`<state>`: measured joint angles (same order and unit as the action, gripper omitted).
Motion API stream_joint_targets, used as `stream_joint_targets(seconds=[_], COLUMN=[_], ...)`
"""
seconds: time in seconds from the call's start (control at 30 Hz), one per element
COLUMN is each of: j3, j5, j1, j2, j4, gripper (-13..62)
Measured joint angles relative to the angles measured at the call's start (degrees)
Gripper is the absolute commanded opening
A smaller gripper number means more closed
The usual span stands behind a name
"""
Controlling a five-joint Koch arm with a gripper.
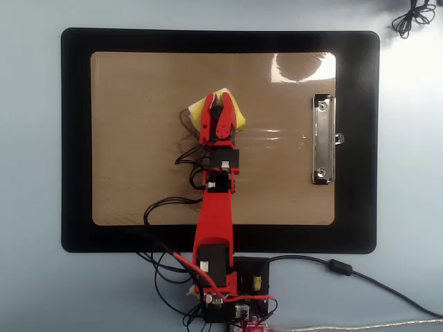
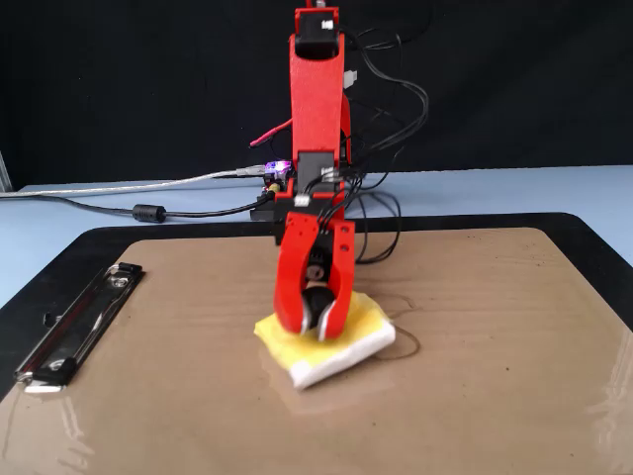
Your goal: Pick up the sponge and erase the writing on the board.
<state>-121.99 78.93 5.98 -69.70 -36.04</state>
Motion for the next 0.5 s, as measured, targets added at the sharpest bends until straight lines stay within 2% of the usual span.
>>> stream_joint_targets(seconds=[0.1,0.2,0.27,0.43,0.5], j3=[-20.4,-24.2,-19.3,13.4,14.6], j5=[4.5,8.8,9.1,9.1,9.1], j1=[4.7,7.1,7.3,6.9,7.4], j2=[-18.2,-22.4,-18.2,7.8,10.2], j4=[3.6,6.1,6.0,4.4,3.5], gripper=[-7.8,-7.8,-7.8,-7.8,-7.8])
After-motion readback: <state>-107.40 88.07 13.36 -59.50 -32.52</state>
